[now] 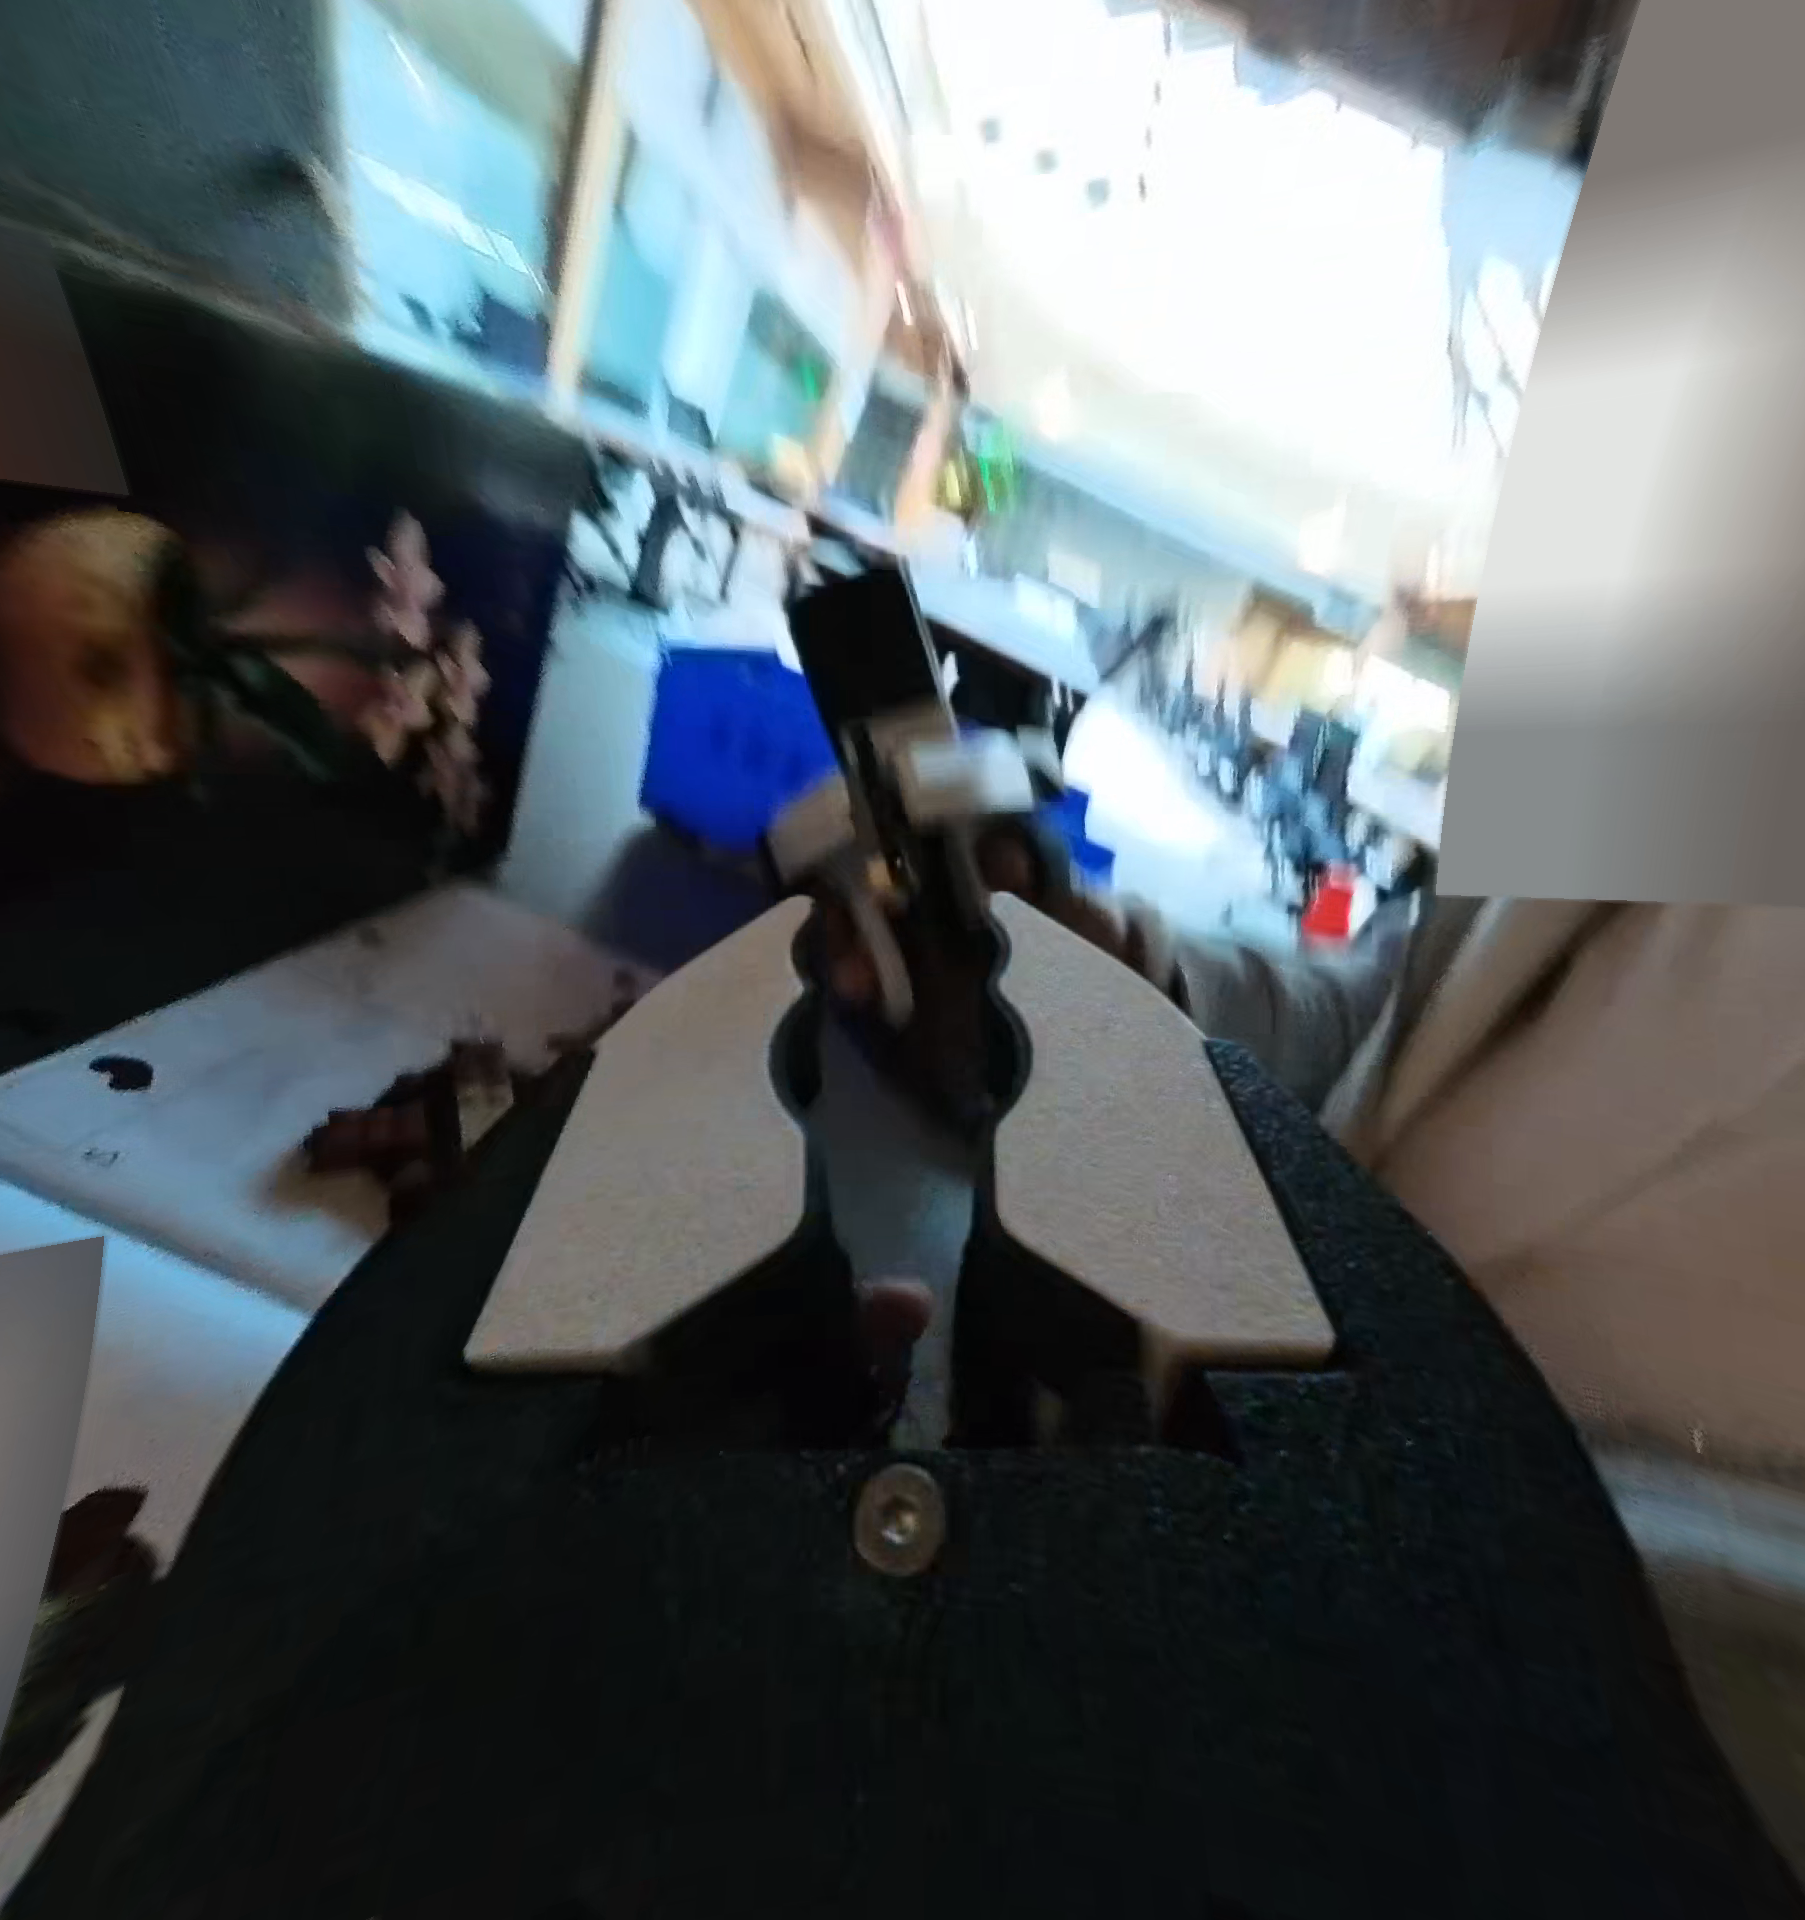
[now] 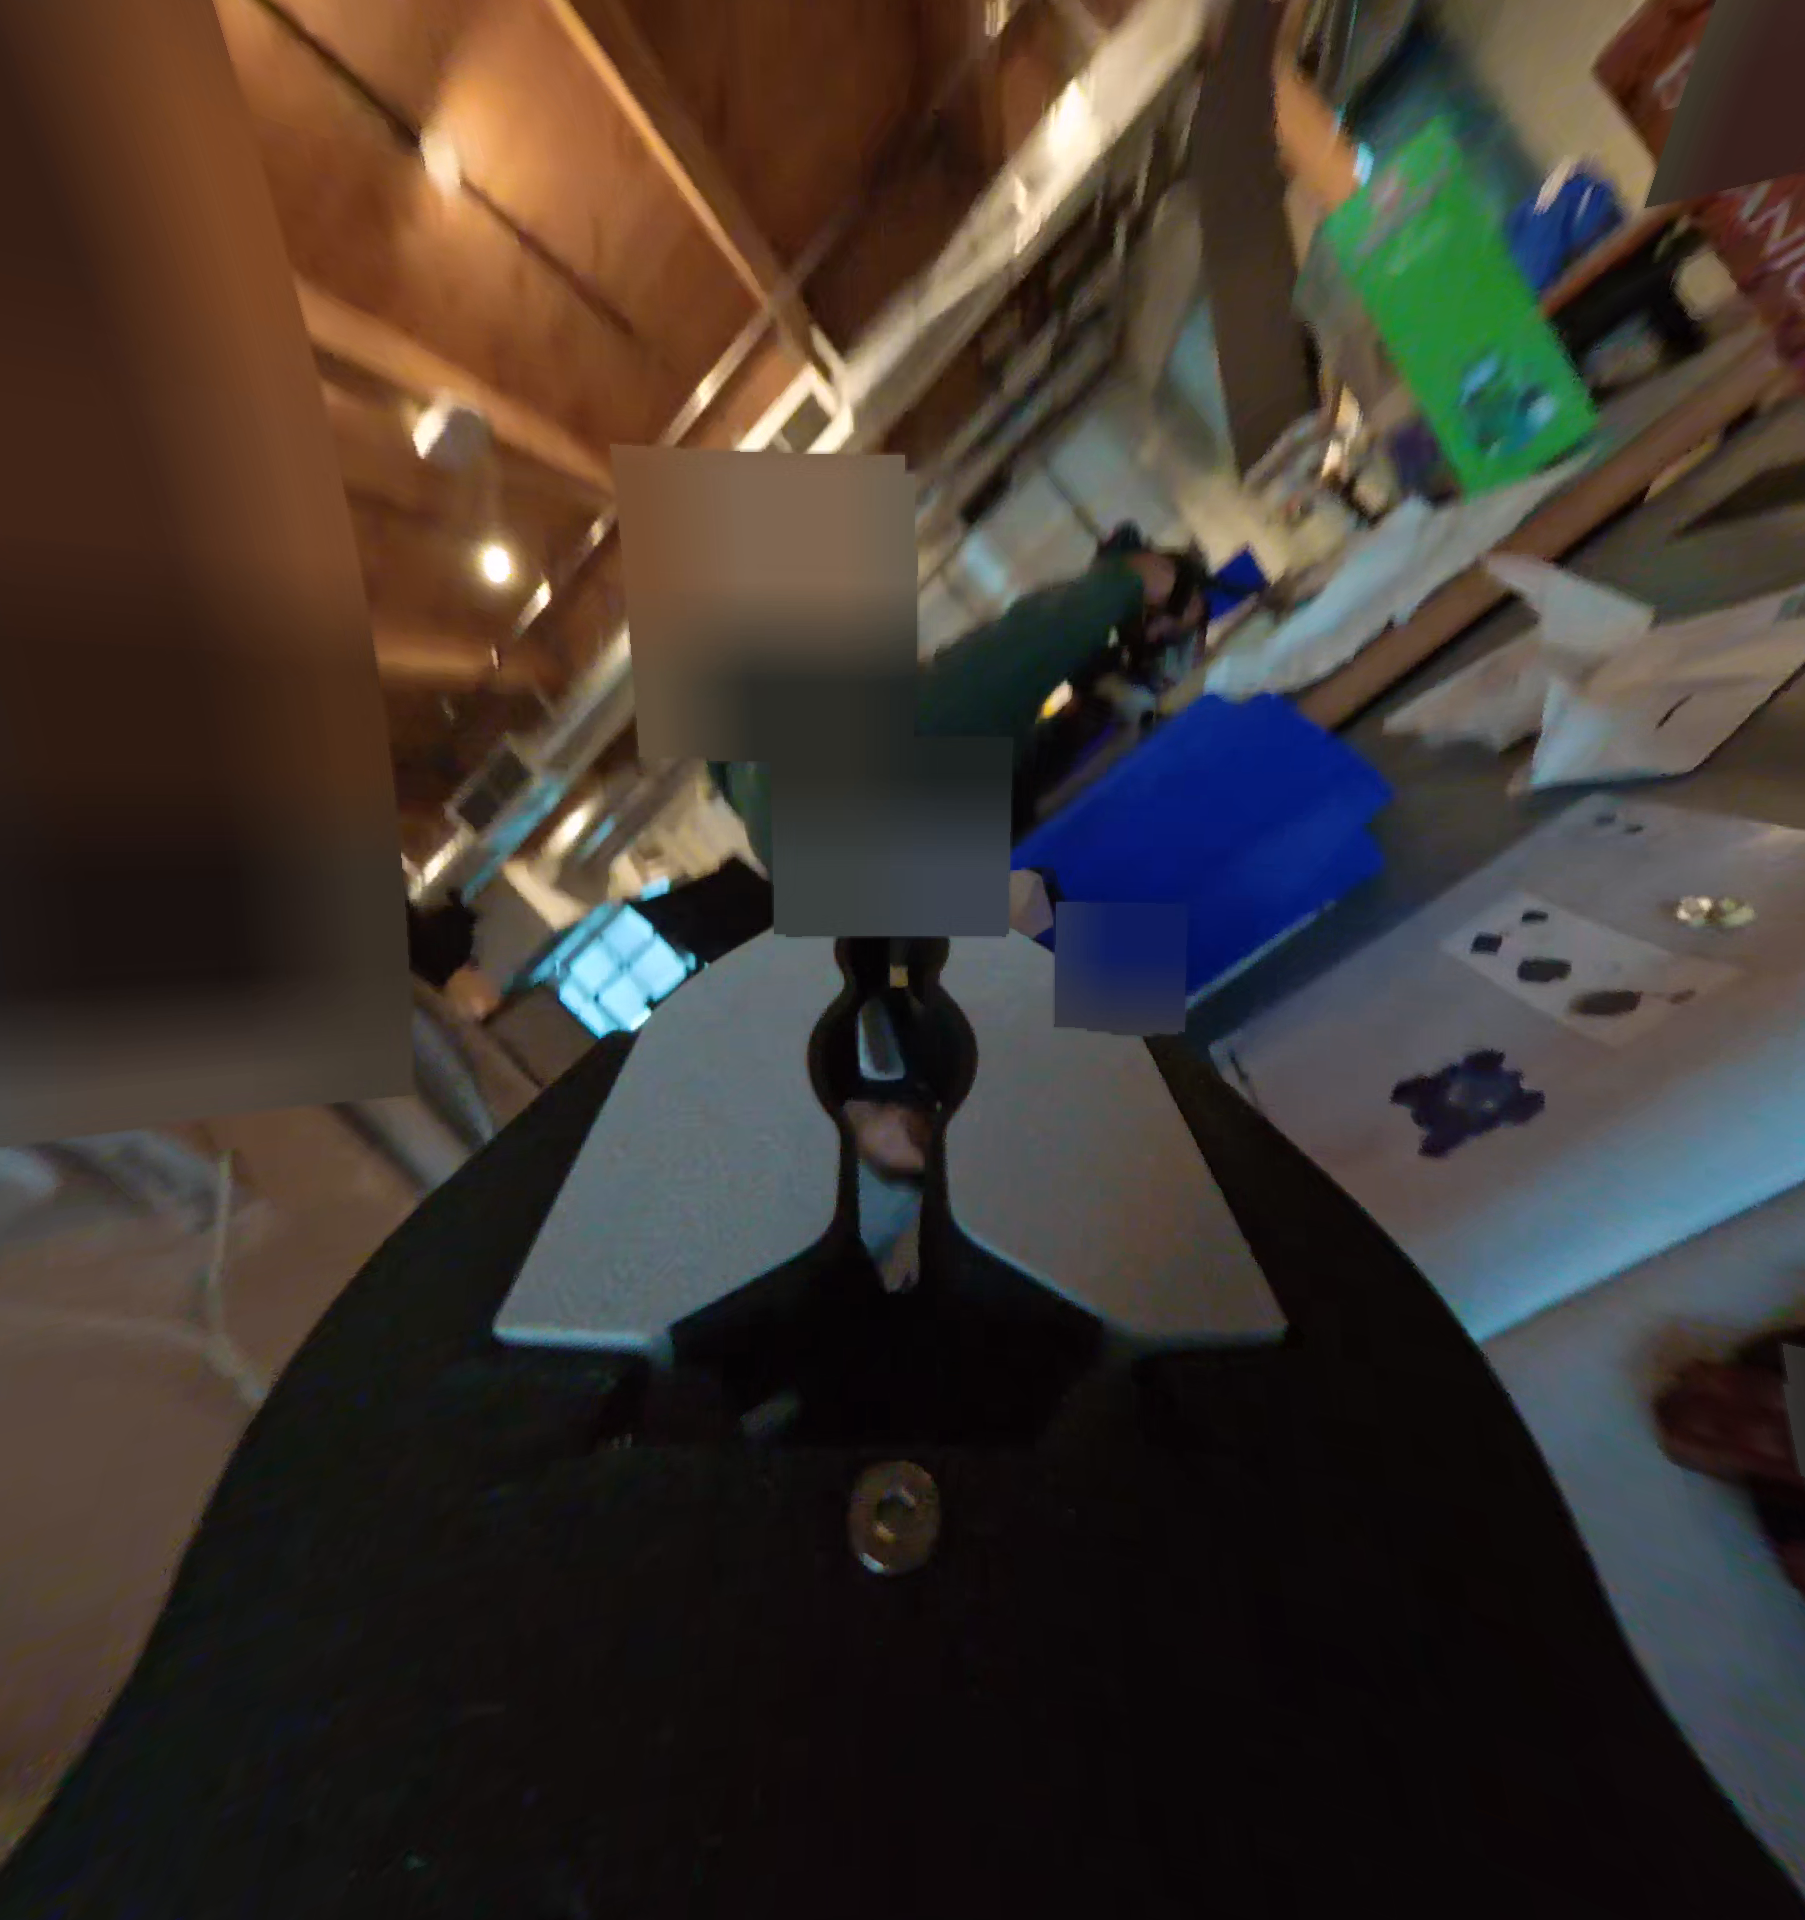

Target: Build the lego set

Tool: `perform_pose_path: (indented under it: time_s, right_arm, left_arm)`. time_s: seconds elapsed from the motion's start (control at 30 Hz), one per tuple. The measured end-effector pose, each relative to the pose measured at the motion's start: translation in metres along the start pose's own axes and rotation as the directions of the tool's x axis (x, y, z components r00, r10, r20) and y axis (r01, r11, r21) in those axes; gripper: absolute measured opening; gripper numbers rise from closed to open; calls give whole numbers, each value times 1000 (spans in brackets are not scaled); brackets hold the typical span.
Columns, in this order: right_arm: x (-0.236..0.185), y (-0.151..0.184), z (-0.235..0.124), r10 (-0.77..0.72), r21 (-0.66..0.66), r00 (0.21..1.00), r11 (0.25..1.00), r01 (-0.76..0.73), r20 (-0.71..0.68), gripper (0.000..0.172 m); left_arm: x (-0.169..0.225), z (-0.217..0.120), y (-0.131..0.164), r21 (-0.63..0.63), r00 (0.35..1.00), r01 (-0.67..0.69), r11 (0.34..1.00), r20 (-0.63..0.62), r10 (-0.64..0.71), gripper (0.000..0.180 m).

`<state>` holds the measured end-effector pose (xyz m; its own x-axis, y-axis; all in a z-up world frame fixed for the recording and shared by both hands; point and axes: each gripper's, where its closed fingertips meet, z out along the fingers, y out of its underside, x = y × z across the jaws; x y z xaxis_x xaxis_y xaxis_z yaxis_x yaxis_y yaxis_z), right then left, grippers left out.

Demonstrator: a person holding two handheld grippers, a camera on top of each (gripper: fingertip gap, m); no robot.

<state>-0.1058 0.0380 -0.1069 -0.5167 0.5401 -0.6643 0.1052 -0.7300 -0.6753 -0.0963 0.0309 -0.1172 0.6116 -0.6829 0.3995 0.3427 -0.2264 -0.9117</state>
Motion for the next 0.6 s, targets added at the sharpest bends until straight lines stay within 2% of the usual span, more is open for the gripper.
perform_pose_path:
  time_s: [0.13,0.3,0.37,0.47,0.57,0.6]
  right_arm:
    - [-1,-2,7,-9,91,1000,996,8,9,3]
    - [0,3,10,-35,58,999,998,35,-7,3]
    - [2,7,11,-44,33,999,998,45,-18,3]
    - [5,18,10,-96,-93,995,991,92,-39,5]
    - [23,16,6,-285,-291,949,927,237,-134,44]
    - [33,12,4,-396,-372,904,873,315,-164,43]
  left_arm:
    - [-1,2,-11,93,999,19,995,25,-21,17]
    - [-3,-2,-9,80,999,16,997,36,-19,16]
    - [-4,-4,-7,77,999,19,997,37,-22,8]
    - [-5,-9,2,34,998,34,999,51,-36,6]
    - [-11,-20,14,-31,991,65,997,119,-61,6]
    - [-14,-25,18,-52,986,84,995,148,-76,6]
